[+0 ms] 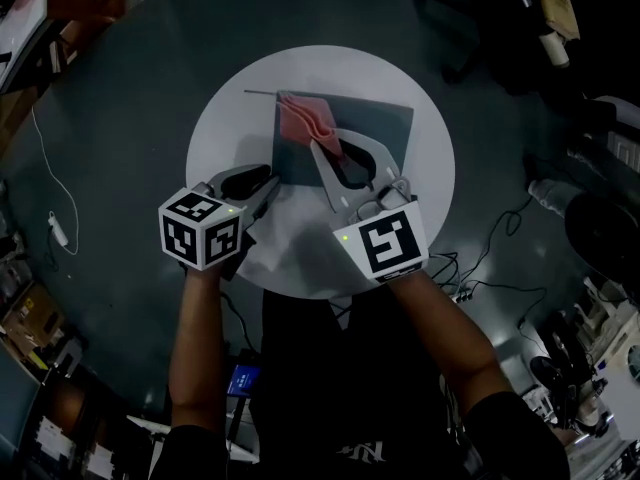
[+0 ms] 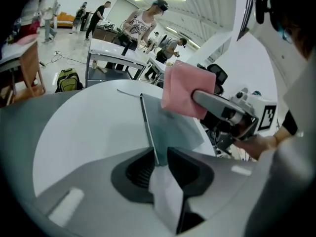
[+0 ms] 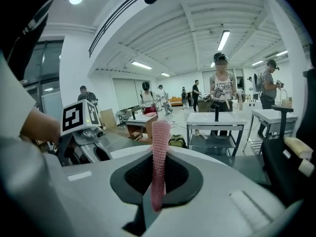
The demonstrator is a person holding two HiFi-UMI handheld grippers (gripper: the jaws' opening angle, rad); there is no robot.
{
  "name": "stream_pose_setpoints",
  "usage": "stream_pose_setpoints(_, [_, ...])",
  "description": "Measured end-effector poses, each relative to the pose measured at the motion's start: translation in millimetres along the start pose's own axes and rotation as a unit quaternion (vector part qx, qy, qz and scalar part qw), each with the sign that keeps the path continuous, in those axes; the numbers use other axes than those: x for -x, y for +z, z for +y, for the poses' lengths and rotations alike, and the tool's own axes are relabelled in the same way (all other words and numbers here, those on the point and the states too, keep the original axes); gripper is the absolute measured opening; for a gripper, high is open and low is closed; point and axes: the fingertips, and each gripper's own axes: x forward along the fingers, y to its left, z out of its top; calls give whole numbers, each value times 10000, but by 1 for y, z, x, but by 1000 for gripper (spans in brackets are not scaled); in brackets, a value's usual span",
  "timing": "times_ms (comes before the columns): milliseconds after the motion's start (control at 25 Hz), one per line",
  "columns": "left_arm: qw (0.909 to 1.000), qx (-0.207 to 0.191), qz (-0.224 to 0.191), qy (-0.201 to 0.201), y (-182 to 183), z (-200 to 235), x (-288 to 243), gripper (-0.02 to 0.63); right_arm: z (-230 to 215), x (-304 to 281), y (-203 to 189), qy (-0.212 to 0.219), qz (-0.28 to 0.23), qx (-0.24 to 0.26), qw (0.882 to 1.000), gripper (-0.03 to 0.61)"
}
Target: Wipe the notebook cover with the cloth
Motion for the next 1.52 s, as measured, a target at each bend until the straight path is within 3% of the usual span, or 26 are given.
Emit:
stream_pose_setpoints(360, [9998,28,180,-71,-1,3,-8,69,1,-57,-12,-118,795,951,9922,5])
stream_pose_setpoints(600, [9998,45,200,-63,0,4,-8,72,4,-83,-33,-178,1497,1636,9749,5])
stream_pose_setpoints(760, [9998,78,182,-41,0,4,-9,72,5,-86,-36,-130,1651,2014,9654,8])
stream_pose_setpoints(1080, [9998,104,183,2,0,4,-10,72,-8,-71,-44,-60,1752,2072,9625,8])
stream_pose_setpoints(1520, [9997,101,227,64,0,4,-9,72,-46,-32,-61,-316,1880,2146,9579,8])
